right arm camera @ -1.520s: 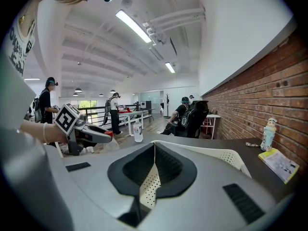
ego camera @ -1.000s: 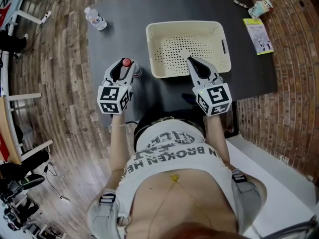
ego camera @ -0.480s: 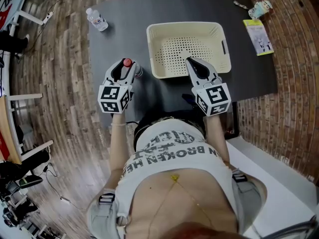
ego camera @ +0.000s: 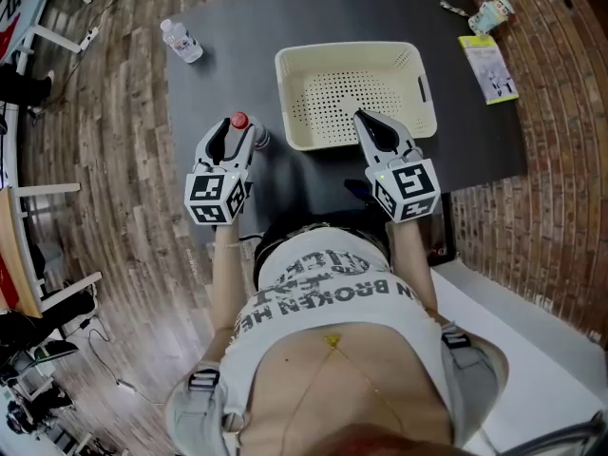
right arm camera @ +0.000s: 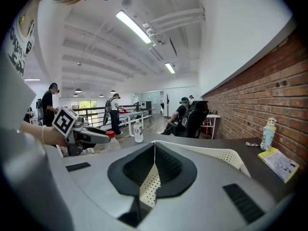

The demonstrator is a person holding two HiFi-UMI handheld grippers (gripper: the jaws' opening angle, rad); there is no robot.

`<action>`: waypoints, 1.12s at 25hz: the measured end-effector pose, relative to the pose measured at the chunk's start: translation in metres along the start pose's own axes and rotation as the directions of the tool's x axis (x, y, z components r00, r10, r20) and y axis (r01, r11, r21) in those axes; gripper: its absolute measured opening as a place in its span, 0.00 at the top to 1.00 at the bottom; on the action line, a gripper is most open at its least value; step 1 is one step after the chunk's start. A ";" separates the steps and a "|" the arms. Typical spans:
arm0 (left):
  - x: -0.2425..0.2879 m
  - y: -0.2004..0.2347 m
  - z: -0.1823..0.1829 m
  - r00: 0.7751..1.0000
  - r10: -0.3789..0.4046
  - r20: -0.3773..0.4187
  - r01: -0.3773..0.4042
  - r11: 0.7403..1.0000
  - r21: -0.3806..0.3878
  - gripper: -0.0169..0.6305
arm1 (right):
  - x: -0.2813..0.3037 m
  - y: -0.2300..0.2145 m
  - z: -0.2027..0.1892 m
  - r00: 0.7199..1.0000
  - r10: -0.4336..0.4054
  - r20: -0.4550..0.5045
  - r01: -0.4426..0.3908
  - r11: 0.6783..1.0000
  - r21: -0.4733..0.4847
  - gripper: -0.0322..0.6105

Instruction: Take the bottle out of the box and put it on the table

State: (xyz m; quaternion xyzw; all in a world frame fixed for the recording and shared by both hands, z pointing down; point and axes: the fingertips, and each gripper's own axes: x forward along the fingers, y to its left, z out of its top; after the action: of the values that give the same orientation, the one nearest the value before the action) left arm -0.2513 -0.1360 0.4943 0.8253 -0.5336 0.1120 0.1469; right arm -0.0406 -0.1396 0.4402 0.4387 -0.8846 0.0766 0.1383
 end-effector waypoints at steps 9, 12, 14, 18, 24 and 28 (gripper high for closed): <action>-0.027 -0.007 -0.002 1.000 0.008 0.004 -0.008 1.000 0.000 0.68 | -0.001 0.003 -0.002 1.000 0.007 0.000 -0.007 1.000 0.007 0.94; -0.031 -0.015 -0.006 1.000 -0.010 -0.008 0.010 1.000 -0.005 0.70 | -0.003 0.005 -0.002 1.000 0.012 -0.001 -0.012 1.000 0.006 0.94; -0.033 -0.022 -0.009 1.000 -0.027 -0.008 0.027 1.000 0.000 0.73 | -0.004 0.006 -0.003 1.000 0.014 -0.002 -0.014 1.000 0.003 0.94; -0.031 -0.041 -0.006 0.996 -0.089 0.018 0.089 0.996 0.005 0.95 | -0.008 0.008 -0.006 1.000 0.020 -0.002 -0.020 1.000 0.001 0.94; -0.015 -0.076 0.013 0.980 -0.193 0.046 0.191 0.980 0.051 0.96 | -0.011 0.012 -0.006 0.999 0.040 0.008 -0.040 0.999 0.007 0.94; -0.005 -0.095 0.029 0.968 -0.241 0.074 0.237 0.970 0.060 0.96 | -0.015 0.012 -0.001 0.997 0.060 0.037 -0.061 0.998 0.027 0.94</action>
State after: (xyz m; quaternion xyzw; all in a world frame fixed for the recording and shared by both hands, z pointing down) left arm -0.1655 -0.1058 0.4538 0.8910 -0.4326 0.0737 0.1168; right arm -0.0414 -0.1208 0.4368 0.4149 -0.8987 0.0854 0.1134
